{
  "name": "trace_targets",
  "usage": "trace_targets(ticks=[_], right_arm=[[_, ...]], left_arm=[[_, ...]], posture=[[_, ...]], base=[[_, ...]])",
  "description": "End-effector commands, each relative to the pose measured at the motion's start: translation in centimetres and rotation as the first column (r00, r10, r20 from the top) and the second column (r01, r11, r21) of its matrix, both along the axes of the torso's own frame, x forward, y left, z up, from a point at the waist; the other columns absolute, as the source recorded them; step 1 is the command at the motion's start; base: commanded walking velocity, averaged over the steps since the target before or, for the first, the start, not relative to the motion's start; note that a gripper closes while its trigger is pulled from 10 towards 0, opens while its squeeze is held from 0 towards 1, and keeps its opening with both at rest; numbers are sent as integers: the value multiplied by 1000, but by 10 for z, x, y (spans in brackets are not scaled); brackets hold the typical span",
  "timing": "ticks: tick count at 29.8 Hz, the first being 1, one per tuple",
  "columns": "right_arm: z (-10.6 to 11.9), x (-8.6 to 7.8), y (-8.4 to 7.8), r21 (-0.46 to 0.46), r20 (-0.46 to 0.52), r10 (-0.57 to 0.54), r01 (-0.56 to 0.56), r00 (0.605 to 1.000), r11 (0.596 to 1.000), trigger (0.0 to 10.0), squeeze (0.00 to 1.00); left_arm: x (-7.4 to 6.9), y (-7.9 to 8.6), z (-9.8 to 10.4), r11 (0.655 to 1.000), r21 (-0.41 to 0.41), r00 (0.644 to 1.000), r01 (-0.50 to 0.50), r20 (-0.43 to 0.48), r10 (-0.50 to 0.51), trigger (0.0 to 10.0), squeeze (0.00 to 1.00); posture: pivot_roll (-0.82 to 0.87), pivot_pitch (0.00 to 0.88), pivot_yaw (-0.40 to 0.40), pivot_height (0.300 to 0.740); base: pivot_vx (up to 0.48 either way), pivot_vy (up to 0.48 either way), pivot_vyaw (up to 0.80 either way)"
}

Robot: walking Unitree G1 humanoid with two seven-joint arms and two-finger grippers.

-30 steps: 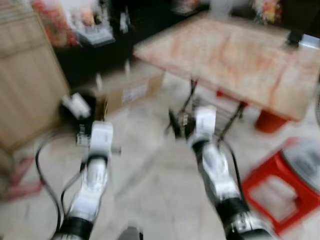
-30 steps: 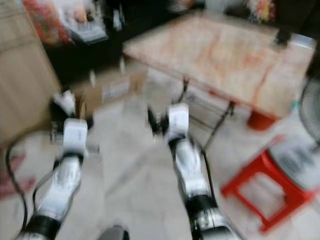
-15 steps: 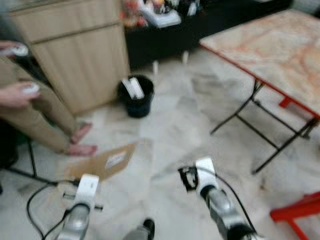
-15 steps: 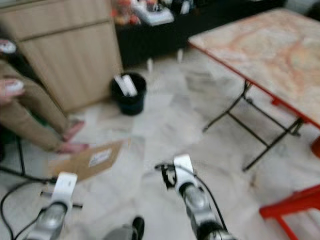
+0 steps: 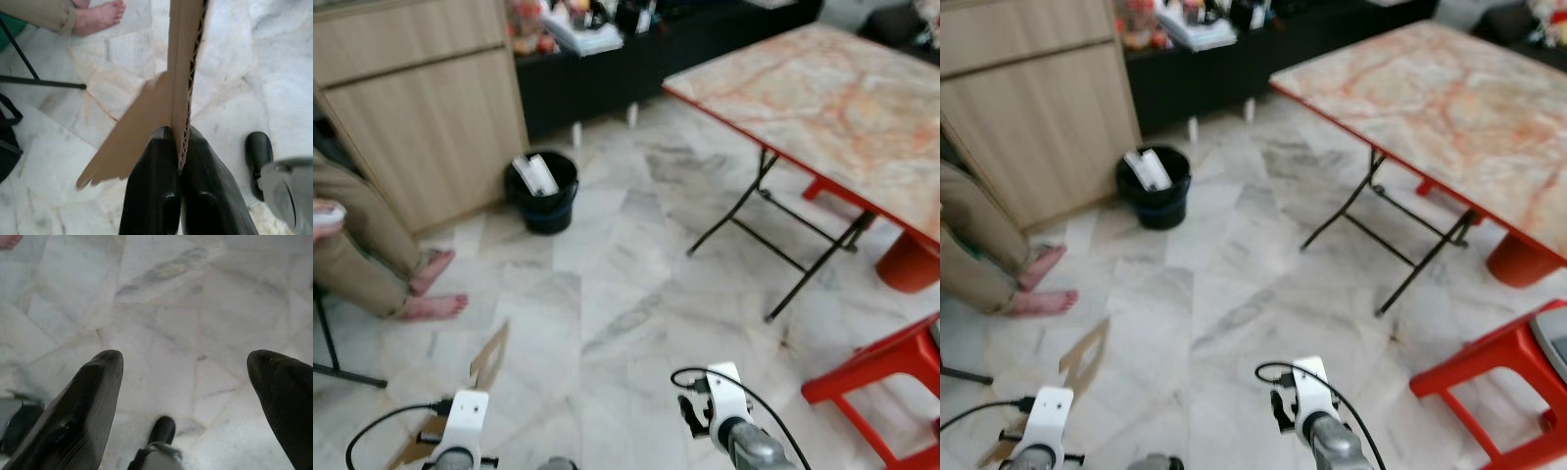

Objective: Picking trash to rubbish bin

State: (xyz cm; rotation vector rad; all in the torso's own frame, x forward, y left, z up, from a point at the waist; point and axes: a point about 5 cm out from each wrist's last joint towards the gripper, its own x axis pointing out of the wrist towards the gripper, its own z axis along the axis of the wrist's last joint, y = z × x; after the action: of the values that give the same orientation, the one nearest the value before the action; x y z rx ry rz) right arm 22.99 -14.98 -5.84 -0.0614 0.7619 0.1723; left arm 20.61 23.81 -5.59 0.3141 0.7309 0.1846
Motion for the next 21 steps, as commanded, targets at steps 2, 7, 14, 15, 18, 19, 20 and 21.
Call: trace_targets(ticks=[2,7,14,15,18,19,20,21], right_arm=[[-4,-6,-5,-21,-19,-18,18,1000,1000,10000,0],[-8,-12,-4,-4,-48,-30,30,998,1000,10000,0],[-12,-18,-3,-1,-81,-33,33,996,999,10000,0],[-13,-19,-3,-2,-84,-34,33,996,999,10000,0],[-14,-21,-3,-6,-93,-32,32,995,999,10000,0],[-15,-24,-3,-7,-102,-30,29,994,1000,10000,0],[-16,-25,-3,-5,-108,-29,29,994,1000,10000,0],[-17,-26,-2,-4,-111,-30,29,993,1000,10000,0]], left_arm=[[-15,-2,-10,1000,-2,999,-11,-54,11,10000,0],[-21,0,-13,1000,0,997,-29,-73,29,10000,0],[-29,4,-16,999,6,994,-44,-102,45,10000,0],[-30,4,-16,999,6,993,-44,-105,45,10000,0],[-31,4,-17,999,6,993,-47,-107,47,10000,0],[-31,4,-17,999,6,993,-50,-109,51,10000,0],[-32,4,-17,999,6,992,-52,-111,53,10000,0],[-32,4,-18,999,7,992,-54,-112,54,10000,0]], posture=[[86,181,-54,740],[89,175,-55,740],[97,169,-45,740],[101,167,-45,740],[108,163,-46,740],[108,163,-46,740],[111,160,-46,740],[112,156,-47,740]], base=[[416,0,800],[416,0,320],[415,0,0],[412,0,0],[412,0,0],[412,0,0],[409,0,0],[409,0,0]])
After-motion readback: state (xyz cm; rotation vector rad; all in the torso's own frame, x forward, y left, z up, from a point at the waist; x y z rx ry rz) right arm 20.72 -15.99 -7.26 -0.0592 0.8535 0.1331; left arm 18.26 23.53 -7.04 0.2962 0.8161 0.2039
